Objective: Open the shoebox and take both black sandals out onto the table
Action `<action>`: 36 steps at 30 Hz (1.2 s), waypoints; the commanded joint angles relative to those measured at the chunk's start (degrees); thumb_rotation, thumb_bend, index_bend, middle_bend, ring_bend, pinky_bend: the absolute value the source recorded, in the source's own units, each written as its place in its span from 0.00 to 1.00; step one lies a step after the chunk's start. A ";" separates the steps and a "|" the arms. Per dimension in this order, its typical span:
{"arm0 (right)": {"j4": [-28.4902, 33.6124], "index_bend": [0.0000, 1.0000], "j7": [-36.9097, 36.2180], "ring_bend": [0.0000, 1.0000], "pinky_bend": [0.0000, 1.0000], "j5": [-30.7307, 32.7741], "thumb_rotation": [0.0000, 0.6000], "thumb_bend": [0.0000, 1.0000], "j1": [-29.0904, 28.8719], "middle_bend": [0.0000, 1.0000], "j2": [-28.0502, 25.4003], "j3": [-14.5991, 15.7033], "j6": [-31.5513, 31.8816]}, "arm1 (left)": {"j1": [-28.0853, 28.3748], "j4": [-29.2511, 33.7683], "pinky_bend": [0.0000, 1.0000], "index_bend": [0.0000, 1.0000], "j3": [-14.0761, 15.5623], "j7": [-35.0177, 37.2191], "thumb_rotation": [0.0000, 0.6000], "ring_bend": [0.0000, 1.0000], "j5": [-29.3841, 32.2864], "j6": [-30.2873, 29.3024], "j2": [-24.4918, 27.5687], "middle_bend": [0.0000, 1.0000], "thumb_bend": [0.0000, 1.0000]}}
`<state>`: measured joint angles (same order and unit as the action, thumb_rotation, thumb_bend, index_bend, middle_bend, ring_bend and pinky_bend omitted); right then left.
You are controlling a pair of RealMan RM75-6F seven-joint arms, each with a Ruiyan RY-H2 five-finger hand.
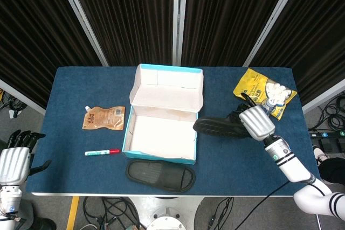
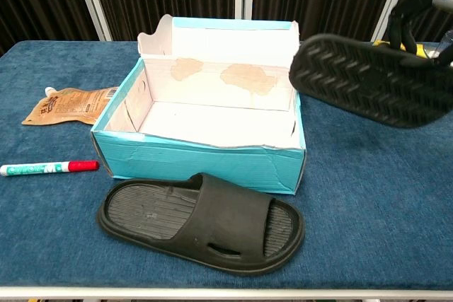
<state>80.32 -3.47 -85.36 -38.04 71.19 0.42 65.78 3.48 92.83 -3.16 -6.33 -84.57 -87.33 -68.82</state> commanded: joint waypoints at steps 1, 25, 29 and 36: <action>-1.85 0.47 -0.07 0.14 0.00 1.50 1.00 0.41 0.13 0.43 1.56 0.63 -4.73 | 0.02 0.05 0.11 0.27 0.02 -0.06 1.00 0.16 -0.08 -0.01 0.04 0.25 0.11; 11.31 0.16 8.85 0.11 0.05 -0.01 1.00 0.21 11.45 0.24 -8.49 -0.67 10.52 | 0.20 -1.47 0.11 0.27 -0.10 1.60 1.00 0.16 0.42 0.59 -0.57 0.25 0.11; 12.35 0.18 7.54 0.11 0.11 0.17 1.00 0.23 19.09 0.22 -10.70 1.55 18.43 | 0.52 -2.20 0.11 0.27 -0.12 2.00 1.00 0.16 0.36 1.04 -1.09 0.25 0.11; 14.03 0.05 4.67 0.00 0.00 1.55 1.00 0.23 29.01 0.09 -12.31 5.01 24.82 | 1.03 -2.91 0.11 0.27 -0.02 1.96 1.00 0.16 -0.08 1.50 -2.07 0.25 0.11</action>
<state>93.34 2.70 -84.04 -11.22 59.95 3.98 89.24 4.50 89.93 -3.19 -4.36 -84.63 -85.84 -70.88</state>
